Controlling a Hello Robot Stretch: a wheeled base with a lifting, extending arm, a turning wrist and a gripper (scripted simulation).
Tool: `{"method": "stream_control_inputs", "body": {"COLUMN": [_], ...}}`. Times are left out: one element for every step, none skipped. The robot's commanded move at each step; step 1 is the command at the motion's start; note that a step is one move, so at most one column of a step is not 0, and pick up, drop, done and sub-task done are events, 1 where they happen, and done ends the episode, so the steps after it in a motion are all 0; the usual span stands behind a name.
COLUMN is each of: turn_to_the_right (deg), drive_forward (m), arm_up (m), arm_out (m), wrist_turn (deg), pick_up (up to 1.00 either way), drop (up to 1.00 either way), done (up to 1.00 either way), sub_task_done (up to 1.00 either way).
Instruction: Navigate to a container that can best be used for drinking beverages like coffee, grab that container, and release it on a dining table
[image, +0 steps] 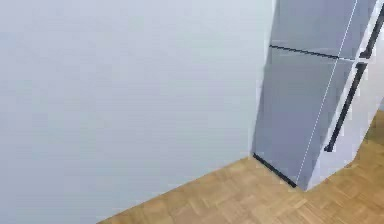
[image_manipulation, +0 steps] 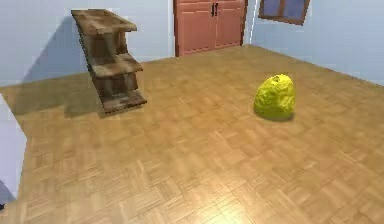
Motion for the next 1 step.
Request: {"method": "stream_control_inputs", "body": {"turn_to_the_right": [-45.0], "drive_forward": [0.00], "arm_up": [0.00], "arm_out": [0.00], "wrist_turn": [0.0], "pick_up": [0.00], "drop": [0.00], "done": [0.00], "sub_task_done": [0.00]}}
